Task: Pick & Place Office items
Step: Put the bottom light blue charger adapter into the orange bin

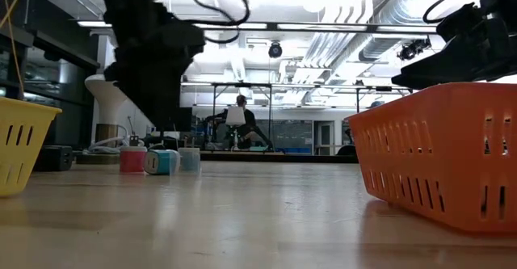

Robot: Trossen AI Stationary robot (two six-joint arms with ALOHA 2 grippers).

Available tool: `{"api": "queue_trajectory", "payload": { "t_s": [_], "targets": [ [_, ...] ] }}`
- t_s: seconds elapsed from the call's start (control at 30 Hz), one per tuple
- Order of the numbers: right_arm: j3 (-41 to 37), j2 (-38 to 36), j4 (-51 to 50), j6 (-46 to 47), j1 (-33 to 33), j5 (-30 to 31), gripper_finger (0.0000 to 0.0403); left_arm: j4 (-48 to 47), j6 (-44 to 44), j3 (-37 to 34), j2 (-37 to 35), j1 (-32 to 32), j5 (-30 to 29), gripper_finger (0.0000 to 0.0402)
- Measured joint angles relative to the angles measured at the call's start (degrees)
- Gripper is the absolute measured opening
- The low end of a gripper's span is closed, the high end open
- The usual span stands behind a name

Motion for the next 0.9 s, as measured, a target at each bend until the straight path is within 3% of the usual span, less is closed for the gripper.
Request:
{"api": "queue_trajectory", "payload": {
  "t_s": [0.13,0.9],
  "targets": [
    [0.00,0.01,0.00,0.00,0.02,0.00,0.0195,-2.92,-1.33,-0.23,0.12,0.59,0.86,0.0228],
    [-0.01,0.13,0.12,0.00,0.01,0.01,0.0195,1.69,2.82,-0.21,6.82,2.54,4.14,0.0228]
  ]
}}
